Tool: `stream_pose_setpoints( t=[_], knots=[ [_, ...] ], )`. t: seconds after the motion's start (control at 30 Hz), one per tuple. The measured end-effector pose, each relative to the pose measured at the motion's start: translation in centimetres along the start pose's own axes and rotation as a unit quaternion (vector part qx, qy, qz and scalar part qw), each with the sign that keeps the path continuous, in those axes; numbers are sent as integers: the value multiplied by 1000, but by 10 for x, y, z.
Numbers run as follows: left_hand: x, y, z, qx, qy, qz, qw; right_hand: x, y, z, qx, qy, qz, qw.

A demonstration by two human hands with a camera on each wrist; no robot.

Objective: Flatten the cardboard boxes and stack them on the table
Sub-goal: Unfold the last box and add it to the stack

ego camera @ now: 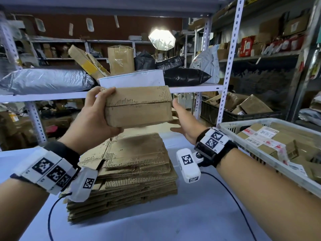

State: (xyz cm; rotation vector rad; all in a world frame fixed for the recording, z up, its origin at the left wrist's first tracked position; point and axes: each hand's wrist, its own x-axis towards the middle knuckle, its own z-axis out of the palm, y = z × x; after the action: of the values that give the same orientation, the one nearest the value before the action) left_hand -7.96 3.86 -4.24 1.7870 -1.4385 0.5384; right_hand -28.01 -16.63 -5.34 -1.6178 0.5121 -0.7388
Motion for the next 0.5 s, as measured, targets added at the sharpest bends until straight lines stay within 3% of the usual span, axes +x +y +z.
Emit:
stream_pose_setpoints(
  t=[0.1,0.17,0.3,0.5],
  knots=[
    [-1,1,2,-19,-7,10,1000,2,-5,17,43,7,-2,999],
    [-3,3,-1,-95,-25,-6,995,4,-6,21,70,35,-10,997],
    [-5,15,-9,-319,-22,-94,943,6,0,24,127,50,-17,991],
    [2,9,-10,-370,9,-181,911,6,6,25,245,-10,-45,968]
  ],
)
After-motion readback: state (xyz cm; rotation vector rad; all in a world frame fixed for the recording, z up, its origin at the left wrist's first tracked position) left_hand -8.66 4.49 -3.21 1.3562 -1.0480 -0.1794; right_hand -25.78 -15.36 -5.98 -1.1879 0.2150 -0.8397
